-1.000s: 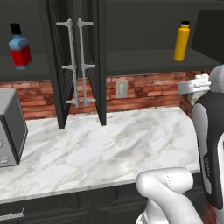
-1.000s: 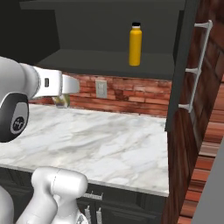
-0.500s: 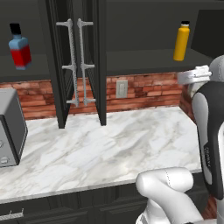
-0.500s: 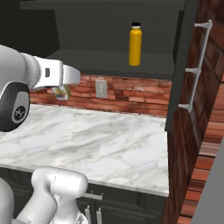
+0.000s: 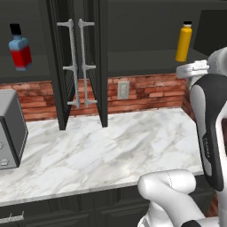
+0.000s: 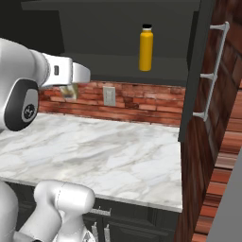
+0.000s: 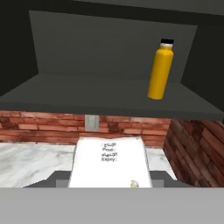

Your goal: Sort all alcoholic drinks to one cabinet, and non-alcoholic drinks to the other.

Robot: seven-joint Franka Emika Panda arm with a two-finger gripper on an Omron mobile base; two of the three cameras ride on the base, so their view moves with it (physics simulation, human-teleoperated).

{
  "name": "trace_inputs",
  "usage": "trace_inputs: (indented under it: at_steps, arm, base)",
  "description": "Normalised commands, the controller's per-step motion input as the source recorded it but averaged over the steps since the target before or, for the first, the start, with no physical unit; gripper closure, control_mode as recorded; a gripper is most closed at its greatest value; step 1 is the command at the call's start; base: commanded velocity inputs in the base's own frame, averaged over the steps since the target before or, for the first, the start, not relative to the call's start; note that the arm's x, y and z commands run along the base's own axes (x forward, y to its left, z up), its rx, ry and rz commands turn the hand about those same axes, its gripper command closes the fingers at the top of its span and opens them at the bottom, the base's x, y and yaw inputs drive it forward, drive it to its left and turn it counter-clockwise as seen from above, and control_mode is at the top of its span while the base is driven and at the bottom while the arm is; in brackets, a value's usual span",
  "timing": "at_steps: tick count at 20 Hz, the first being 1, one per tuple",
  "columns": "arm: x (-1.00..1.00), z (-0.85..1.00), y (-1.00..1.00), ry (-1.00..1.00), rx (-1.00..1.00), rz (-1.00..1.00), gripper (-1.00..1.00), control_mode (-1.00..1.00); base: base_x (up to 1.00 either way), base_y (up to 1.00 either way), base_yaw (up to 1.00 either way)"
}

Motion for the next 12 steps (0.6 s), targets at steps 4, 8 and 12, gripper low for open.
trace_inputs:
  at_steps: [4, 8, 12]
  arm:
    - [0.24, 0.10, 0.00, 0.00, 0.01, 0.00, 1.00, -1.00]
    - [0.24, 0.08, 0.00, -0.01, 0.00, 0.00, 1.00, -1.00]
    - [0.22, 0.03, 0.00, -0.03, 0.00, 0.00, 1.00, -1.00]
  base:
    - [0.00, 0.00, 0.00]
    - [0.00, 0.00, 0.00]
    - [0.00, 0.00, 0.00]
